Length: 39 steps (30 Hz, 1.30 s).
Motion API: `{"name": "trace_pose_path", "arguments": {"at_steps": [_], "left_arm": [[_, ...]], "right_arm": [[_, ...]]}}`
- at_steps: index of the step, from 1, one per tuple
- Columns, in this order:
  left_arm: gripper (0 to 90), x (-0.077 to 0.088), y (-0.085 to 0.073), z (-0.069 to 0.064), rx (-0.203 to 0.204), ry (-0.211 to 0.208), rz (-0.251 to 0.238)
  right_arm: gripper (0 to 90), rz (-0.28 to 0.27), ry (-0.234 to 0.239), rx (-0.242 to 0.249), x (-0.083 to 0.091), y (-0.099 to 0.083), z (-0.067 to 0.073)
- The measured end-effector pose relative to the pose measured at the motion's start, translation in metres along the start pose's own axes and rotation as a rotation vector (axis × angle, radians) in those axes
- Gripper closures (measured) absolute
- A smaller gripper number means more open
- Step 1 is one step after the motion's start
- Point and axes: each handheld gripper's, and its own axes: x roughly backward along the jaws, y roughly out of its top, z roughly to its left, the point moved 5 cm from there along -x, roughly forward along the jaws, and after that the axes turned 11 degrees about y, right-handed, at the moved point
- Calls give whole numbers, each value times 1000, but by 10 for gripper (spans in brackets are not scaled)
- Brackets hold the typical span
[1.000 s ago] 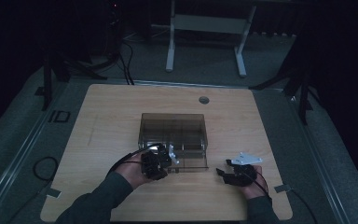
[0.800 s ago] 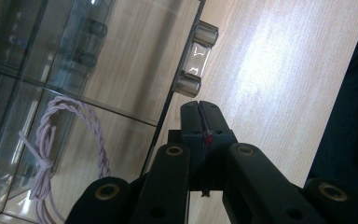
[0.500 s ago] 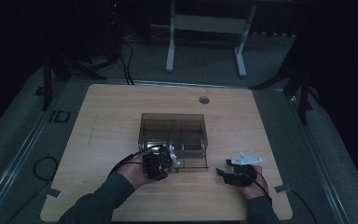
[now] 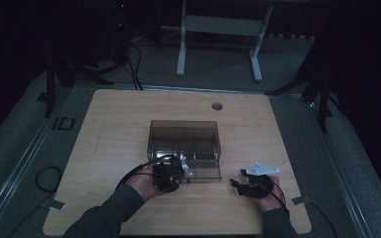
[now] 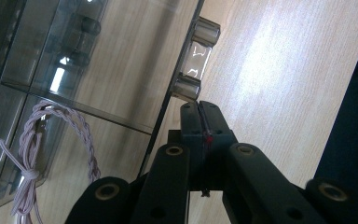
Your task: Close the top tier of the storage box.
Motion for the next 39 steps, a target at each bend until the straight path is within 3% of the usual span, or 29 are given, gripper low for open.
{"name": "trace_pose_path", "arguments": {"at_steps": [21,39], "left_arm": [[900,-3,2,1,6,12,-1],[900,5,3,5,12,28,-24]], "right_arm": [[392,0,0,0,0,0,0],[392,-1,0,-1,0,0,0]]}}
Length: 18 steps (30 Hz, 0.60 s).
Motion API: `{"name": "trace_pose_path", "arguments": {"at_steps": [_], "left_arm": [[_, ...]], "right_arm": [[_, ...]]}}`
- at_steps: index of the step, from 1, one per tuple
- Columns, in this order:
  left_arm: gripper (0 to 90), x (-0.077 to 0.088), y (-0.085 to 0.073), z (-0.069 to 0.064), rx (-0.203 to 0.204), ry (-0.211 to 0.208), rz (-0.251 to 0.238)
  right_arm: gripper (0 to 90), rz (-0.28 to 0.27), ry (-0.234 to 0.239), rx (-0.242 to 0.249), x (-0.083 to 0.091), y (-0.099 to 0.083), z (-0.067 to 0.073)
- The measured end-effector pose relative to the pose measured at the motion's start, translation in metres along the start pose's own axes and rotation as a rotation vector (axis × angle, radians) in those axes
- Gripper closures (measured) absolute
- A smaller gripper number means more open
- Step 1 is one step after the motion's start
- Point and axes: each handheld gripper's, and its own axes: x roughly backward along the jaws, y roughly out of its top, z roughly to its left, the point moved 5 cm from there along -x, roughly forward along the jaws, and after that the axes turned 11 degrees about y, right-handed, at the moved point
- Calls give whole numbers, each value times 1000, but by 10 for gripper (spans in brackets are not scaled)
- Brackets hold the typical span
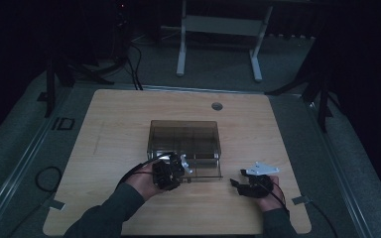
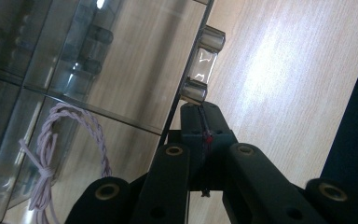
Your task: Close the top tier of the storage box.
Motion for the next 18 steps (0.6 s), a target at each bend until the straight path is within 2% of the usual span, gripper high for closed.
{"name": "trace_pose_path", "arguments": {"at_steps": [10,18], "left_arm": [[900,8,0,9,34,31,-18],[900,9,1,10,25,45,-15]], "right_arm": [[391,1,1,0,0,0,0],[390,1,1,0,0,0,0]]}}
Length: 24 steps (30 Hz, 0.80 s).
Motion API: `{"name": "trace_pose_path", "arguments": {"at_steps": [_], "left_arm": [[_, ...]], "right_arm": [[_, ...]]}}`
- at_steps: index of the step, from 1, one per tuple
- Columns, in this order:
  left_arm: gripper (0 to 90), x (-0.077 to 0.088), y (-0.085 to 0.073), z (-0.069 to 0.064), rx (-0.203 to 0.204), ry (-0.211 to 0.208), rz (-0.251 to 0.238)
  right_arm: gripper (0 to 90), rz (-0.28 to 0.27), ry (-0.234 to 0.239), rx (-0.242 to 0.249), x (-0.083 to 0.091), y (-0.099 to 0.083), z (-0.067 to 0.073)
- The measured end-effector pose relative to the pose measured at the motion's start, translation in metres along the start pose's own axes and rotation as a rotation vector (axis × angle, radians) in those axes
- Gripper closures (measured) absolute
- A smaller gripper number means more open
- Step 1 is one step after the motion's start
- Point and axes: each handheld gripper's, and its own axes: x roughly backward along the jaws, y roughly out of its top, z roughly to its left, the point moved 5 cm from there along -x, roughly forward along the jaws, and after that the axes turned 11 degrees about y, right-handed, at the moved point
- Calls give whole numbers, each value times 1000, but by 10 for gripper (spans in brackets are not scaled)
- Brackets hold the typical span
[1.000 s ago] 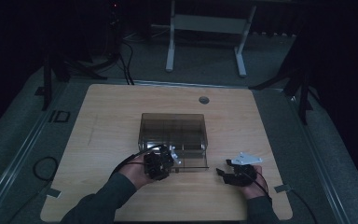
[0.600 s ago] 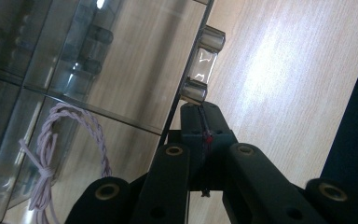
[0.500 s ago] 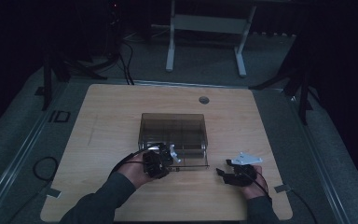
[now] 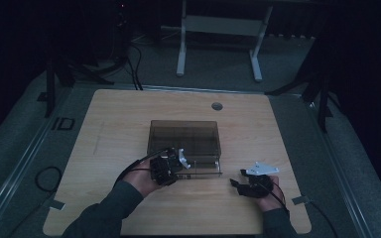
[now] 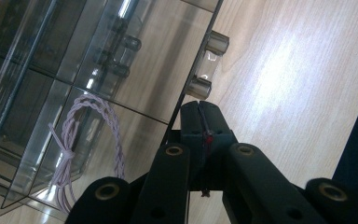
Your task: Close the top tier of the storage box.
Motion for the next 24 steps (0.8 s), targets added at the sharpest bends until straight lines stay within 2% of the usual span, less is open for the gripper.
{"name": "trace_pose_path", "arguments": {"at_steps": [18,24], "left_arm": [[900,-3,1,6,14,46,10],[900,-4,2,6,18,49,9]], "right_arm": [[390,0,0,0,0,0,0],[390,0,0,0,0,0,0]]}}
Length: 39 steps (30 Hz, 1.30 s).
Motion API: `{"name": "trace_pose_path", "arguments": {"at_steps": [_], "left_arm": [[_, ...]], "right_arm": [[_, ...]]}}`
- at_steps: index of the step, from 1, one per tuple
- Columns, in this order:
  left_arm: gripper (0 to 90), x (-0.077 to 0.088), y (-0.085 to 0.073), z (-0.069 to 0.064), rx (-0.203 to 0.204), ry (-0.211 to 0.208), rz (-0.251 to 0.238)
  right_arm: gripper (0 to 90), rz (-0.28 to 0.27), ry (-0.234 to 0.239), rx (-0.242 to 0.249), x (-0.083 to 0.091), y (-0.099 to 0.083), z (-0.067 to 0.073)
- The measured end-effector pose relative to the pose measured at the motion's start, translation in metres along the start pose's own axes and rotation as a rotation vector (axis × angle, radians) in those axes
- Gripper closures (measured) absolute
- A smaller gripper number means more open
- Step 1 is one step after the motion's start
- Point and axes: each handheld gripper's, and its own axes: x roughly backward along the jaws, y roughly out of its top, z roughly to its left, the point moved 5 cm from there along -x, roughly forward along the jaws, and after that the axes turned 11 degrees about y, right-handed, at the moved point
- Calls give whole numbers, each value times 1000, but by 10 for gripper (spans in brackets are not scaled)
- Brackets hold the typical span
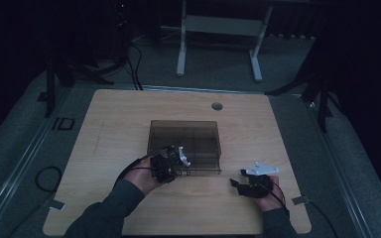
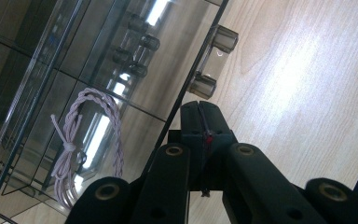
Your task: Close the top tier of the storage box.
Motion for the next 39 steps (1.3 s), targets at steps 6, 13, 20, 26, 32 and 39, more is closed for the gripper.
{"name": "trace_pose_path", "arguments": {"at_steps": [6,13,20,26,32,39], "left_arm": [[900,-1,1,1,7,7,0],[900,-2,2,4,14,13,-1],[900,-3,2,5,22,13,0],[900,-4,2,7,25,11,0],[900,-4,3,7,27,11,1],[900,-5,4,8,28,9,2]], "right_arm": [[390,0,0,0,0,0,0],[390,0,0,1,0,0,0],[390,0,0,1,0,0,0],[390,0,0,1,0,0,0],[390,-1,0,2,0,0,0],[390,-1,0,3,0,0,0]]}}
